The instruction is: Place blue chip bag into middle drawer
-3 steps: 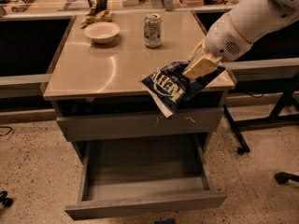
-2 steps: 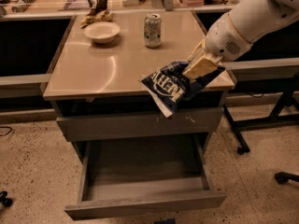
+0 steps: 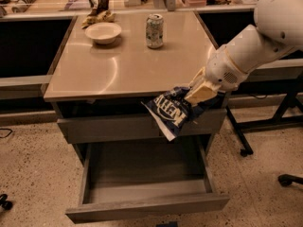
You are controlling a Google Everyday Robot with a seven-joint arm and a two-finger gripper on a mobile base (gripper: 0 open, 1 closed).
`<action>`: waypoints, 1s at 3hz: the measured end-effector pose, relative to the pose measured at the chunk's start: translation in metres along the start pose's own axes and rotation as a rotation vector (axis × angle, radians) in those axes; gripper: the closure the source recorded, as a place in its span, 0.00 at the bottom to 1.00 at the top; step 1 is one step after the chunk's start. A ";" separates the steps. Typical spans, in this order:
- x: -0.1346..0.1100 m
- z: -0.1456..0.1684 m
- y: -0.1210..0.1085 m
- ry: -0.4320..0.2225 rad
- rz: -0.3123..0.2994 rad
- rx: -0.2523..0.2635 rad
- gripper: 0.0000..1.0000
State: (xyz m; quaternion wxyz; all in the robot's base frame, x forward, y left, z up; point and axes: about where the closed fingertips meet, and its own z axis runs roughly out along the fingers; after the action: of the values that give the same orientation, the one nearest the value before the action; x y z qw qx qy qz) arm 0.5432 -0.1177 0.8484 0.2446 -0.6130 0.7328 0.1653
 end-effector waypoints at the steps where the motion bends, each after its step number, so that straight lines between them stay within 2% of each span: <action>1: 0.032 0.034 0.024 0.018 0.071 -0.025 1.00; 2: 0.066 0.078 0.046 0.047 0.135 -0.042 1.00; 3: 0.094 0.122 0.058 0.106 0.173 -0.039 1.00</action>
Offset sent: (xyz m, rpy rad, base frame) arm -0.0646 -0.0032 -0.1758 -0.0381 0.1804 -0.1553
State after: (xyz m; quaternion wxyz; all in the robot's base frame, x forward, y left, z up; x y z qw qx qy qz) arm 0.4932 -0.1172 0.6917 0.1783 -0.5598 0.7917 0.1672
